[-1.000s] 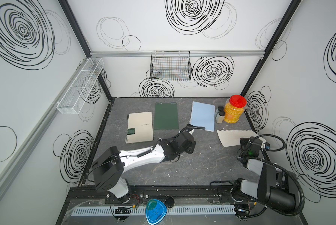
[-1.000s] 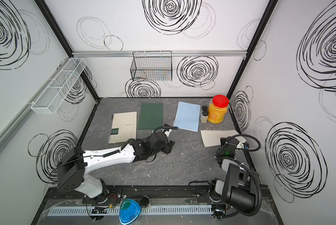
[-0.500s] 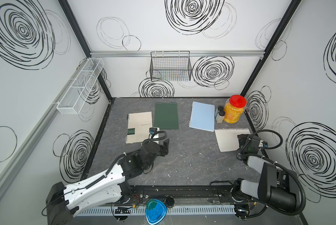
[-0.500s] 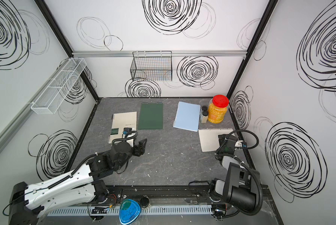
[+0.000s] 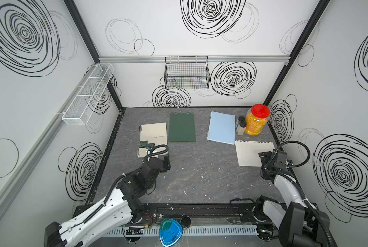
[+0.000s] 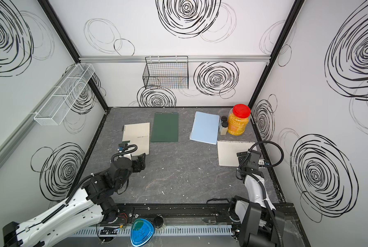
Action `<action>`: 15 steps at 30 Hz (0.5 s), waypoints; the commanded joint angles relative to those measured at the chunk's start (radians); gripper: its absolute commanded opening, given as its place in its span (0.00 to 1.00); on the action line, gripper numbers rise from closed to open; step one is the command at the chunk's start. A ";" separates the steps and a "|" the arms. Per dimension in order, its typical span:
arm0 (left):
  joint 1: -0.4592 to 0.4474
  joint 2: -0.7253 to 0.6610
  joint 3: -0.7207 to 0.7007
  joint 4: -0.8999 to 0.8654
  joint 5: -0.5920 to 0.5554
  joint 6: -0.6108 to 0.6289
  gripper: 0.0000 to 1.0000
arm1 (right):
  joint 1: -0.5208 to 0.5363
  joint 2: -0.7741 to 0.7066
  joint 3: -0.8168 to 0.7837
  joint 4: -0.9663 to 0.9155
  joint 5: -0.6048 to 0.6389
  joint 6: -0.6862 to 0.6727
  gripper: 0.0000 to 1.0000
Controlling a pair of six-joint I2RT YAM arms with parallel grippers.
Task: Tear off pages from different notebooks
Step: Place the paper at the center of the board.
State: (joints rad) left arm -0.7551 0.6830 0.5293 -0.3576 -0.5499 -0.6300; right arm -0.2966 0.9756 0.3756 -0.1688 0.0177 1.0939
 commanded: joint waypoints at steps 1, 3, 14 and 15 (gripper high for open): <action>0.021 0.014 -0.008 -0.046 -0.024 -0.040 0.82 | 0.002 -0.047 -0.014 -0.110 -0.032 -0.042 1.00; 0.031 0.029 -0.004 -0.056 -0.011 -0.045 0.82 | 0.002 -0.068 -0.028 -0.094 -0.054 -0.080 1.00; 0.044 0.050 -0.015 -0.019 0.053 -0.039 0.86 | 0.086 -0.130 0.046 -0.133 -0.130 -0.203 1.00; 0.049 0.059 -0.014 -0.011 0.060 -0.037 0.86 | 0.119 -0.133 0.058 -0.135 -0.113 -0.210 1.00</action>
State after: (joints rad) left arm -0.7204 0.7288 0.5217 -0.4080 -0.5121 -0.6670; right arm -0.2356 0.8639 0.3809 -0.2825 -0.0921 0.9268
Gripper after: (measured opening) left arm 0.861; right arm 0.997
